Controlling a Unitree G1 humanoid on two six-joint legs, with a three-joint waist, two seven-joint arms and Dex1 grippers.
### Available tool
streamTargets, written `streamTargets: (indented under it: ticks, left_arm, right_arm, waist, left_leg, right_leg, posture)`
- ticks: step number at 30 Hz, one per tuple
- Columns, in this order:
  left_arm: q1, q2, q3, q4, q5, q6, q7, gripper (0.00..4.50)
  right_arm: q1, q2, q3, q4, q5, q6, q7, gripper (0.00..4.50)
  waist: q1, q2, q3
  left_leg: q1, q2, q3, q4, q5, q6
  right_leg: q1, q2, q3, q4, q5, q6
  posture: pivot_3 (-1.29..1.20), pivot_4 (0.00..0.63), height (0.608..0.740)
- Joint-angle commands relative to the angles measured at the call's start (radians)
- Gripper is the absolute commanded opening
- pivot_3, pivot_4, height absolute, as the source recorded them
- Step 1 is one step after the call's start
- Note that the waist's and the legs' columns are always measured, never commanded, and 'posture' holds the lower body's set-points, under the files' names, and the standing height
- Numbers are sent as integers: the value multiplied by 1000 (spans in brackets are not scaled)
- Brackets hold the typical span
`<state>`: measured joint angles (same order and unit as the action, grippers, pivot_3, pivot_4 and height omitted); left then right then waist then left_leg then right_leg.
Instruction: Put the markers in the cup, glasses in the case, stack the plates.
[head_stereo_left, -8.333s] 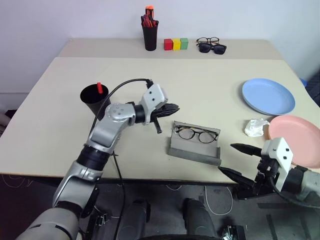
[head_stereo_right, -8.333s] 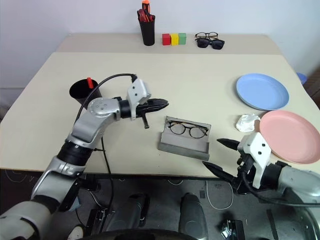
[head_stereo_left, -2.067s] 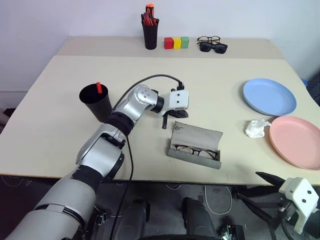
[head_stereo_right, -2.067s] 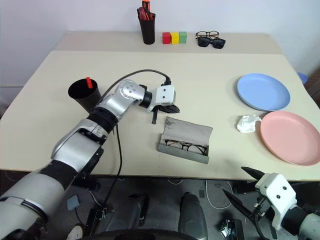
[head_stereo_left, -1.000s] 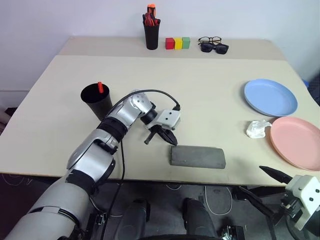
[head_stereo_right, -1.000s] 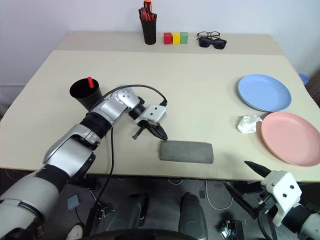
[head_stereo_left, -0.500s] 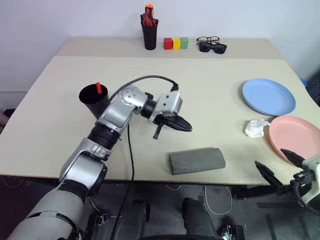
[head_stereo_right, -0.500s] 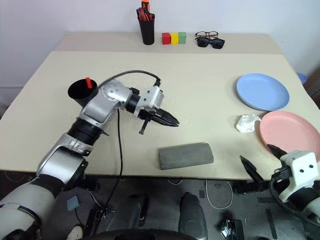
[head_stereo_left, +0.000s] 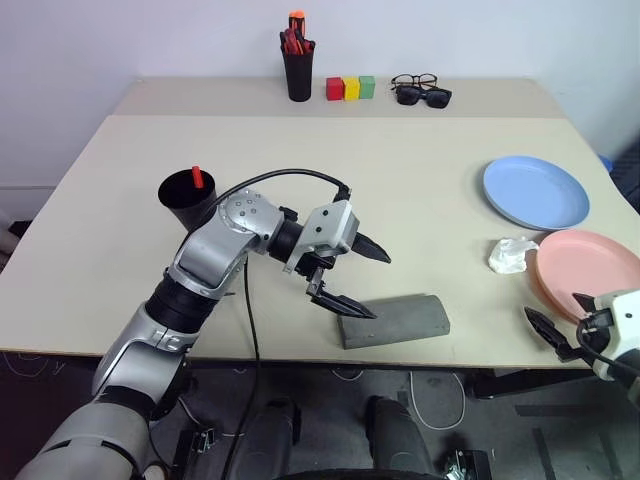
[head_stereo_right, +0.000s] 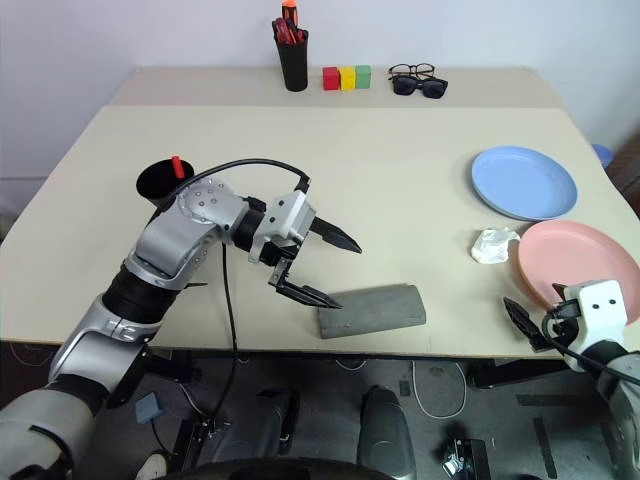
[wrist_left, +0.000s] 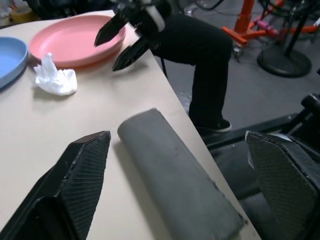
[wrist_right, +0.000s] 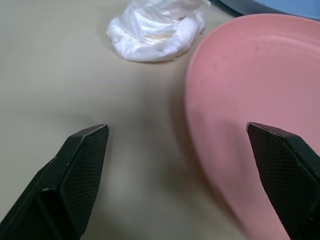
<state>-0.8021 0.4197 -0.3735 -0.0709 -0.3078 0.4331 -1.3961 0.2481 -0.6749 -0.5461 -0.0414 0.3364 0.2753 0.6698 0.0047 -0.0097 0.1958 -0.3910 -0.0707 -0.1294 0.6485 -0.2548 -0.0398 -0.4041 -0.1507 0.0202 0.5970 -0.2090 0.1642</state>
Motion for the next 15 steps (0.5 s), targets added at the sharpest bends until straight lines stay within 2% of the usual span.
streamTargets:
  ticks: [1,4,6,7,14,15]
  left_arm:
    - [1,-6,9,-48,-21,10,22,4448]
    - [10,-10,8,-64,-24,17,42,4448]
    - [19,-6,7,-74,-26,20,47,4500]
    - [26,-1,8,-83,-28,23,52,4500]
    - [65,31,20,-146,-50,46,73,4500]
    - [70,36,21,-159,-57,52,77,4500]
  right_arm:
    - [-42,-29,12,52,-17,-37,13,4500]
    - [-97,-46,43,116,-29,-41,22,4500]
    - [-123,-54,54,146,-37,-36,19,3956]
    - [-130,-58,58,157,-37,-31,19,3630]
    - [-156,-62,64,172,-29,-12,18,86]
    - [-156,-61,61,166,-29,-10,13,86]
  waist:
    - [0,0,0]
    - [-1,0,0]
    - [-2,0,0]
    - [-2,0,0]
    - [-4,0,0]
    - [-6,-1,0]
  left_leg:
    - [0,0,0,0,0,0]
    - [0,0,0,1,0,0]
    - [0,0,0,1,0,0]
    - [0,0,0,1,0,0]
    - [0,0,0,1,0,0]
    - [0,0,0,1,0,0]
  right_leg:
    - [0,0,0,0,0,1]
    - [1,0,0,-1,0,1]
    - [1,0,0,-1,0,1]
    - [1,0,0,0,0,1]
    - [1,0,0,0,1,2]
    - [1,0,0,0,1,2]
  posture:
    - [0,150,739]
    - [0,150,739]
    - [0,150,739]
    - [0,150,739]
    - [0,150,739]
    - [0,150,739]
